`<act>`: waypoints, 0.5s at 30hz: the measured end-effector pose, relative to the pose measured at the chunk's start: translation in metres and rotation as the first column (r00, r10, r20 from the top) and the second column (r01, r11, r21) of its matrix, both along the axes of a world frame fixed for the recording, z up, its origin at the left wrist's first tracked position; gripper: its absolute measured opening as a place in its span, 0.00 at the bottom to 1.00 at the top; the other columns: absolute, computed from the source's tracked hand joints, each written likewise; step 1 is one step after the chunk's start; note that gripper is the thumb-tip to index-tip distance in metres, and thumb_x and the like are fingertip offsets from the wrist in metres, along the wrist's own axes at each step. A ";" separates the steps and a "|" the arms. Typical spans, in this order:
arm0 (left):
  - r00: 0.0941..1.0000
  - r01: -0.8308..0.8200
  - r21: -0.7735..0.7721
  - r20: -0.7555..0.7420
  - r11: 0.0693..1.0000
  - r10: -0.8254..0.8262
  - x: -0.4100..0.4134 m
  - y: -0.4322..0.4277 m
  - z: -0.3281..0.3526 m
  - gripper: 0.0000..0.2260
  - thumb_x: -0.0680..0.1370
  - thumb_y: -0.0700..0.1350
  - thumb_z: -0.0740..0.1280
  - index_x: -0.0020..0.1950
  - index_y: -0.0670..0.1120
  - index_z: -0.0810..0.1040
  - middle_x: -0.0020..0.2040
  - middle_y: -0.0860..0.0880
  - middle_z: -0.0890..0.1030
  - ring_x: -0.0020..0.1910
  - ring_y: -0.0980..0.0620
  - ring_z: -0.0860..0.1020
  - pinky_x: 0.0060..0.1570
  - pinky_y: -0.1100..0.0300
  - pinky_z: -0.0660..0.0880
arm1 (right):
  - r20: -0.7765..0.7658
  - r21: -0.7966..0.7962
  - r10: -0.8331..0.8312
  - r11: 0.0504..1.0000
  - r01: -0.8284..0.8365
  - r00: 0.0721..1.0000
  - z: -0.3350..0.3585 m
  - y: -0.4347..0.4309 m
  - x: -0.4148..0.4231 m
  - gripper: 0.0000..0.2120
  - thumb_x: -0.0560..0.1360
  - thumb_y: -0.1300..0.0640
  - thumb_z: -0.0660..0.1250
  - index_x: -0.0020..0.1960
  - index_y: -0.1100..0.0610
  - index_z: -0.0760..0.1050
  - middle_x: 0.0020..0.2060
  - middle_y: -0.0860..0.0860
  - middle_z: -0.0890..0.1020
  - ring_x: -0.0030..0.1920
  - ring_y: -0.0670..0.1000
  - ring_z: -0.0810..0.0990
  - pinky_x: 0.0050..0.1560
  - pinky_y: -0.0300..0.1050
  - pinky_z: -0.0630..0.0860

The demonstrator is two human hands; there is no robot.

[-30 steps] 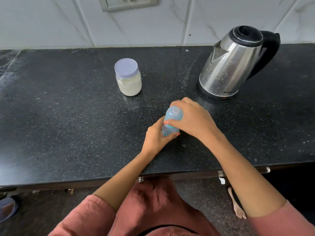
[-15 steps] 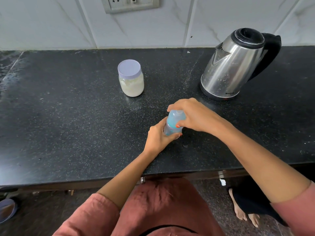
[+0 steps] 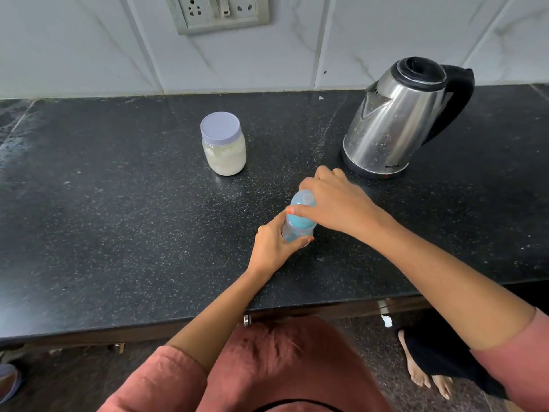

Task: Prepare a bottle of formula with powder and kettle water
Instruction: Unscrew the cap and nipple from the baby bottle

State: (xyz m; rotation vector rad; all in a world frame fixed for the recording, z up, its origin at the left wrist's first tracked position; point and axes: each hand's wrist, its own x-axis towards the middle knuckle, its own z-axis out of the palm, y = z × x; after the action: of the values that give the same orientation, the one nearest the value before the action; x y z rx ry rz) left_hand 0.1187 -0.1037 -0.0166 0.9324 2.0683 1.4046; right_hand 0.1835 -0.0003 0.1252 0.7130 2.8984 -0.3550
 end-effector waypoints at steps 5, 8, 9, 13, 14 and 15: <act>1.000 0.012 -0.017 -0.005 1.000 -0.012 -0.001 0.000 0.000 0.24 0.67 0.48 0.75 0.62 0.52 0.73 0.49 0.57 0.81 0.49 0.60 0.79 0.49 0.62 0.76 | 0.029 -0.134 0.123 0.984 -0.118 0.992 0.008 0.002 -0.002 0.19 0.72 0.57 0.66 0.63 0.53 0.71 0.57 0.53 0.68 0.57 0.53 0.65 0.51 0.46 0.68; 1.000 0.006 -0.025 -0.006 1.000 -0.006 -0.002 0.001 0.000 0.25 0.67 0.48 0.75 0.63 0.51 0.73 0.51 0.54 0.82 0.50 0.58 0.79 0.49 0.59 0.77 | 0.059 -0.199 0.241 0.954 -0.225 0.969 0.012 0.005 -0.002 0.20 0.70 0.66 0.65 0.60 0.52 0.73 0.58 0.50 0.68 0.56 0.49 0.64 0.56 0.45 0.70; 1.000 0.003 -0.027 -0.005 1.000 -0.004 -0.001 0.001 0.000 0.25 0.67 0.48 0.75 0.63 0.51 0.73 0.51 0.54 0.82 0.50 0.57 0.79 0.49 0.59 0.76 | 0.059 -0.220 0.260 0.945 -0.241 0.964 0.013 0.006 -0.002 0.20 0.69 0.68 0.64 0.58 0.52 0.74 0.58 0.49 0.69 0.57 0.50 0.65 0.57 0.46 0.70; 1.000 0.002 -0.019 -0.003 1.000 -0.002 -0.001 0.001 -0.001 0.25 0.67 0.48 0.76 0.62 0.51 0.73 0.48 0.58 0.80 0.50 0.58 0.79 0.49 0.63 0.75 | 0.005 -0.248 0.161 0.956 -0.155 0.987 0.016 0.005 -0.002 0.21 0.71 0.51 0.69 0.62 0.51 0.71 0.61 0.49 0.70 0.63 0.52 0.66 0.60 0.49 0.69; 1.000 0.003 -0.019 -0.002 1.000 -0.003 -0.001 0.000 -0.001 0.26 0.67 0.49 0.76 0.63 0.50 0.73 0.48 0.59 0.79 0.50 0.59 0.79 0.49 0.64 0.75 | 0.001 -0.204 0.102 0.974 -0.100 0.995 0.015 0.004 -0.002 0.24 0.71 0.45 0.68 0.64 0.51 0.70 0.62 0.50 0.70 0.63 0.53 0.67 0.57 0.49 0.69; 1.000 0.004 -0.021 0.001 1.000 -0.004 -0.001 0.000 -0.001 0.26 0.67 0.49 0.76 0.63 0.50 0.72 0.50 0.58 0.79 0.50 0.60 0.78 0.50 0.64 0.74 | 0.012 -0.145 0.049 0.988 -0.047 0.999 0.014 0.004 -0.002 0.26 0.71 0.41 0.66 0.64 0.52 0.69 0.61 0.52 0.70 0.62 0.55 0.69 0.53 0.48 0.68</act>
State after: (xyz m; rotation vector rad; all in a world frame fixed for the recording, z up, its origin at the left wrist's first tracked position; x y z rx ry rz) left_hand 0.1177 -0.1033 -0.0178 0.9272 2.0751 1.3784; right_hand 0.1811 0.0035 0.1395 0.6186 2.8337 -0.5447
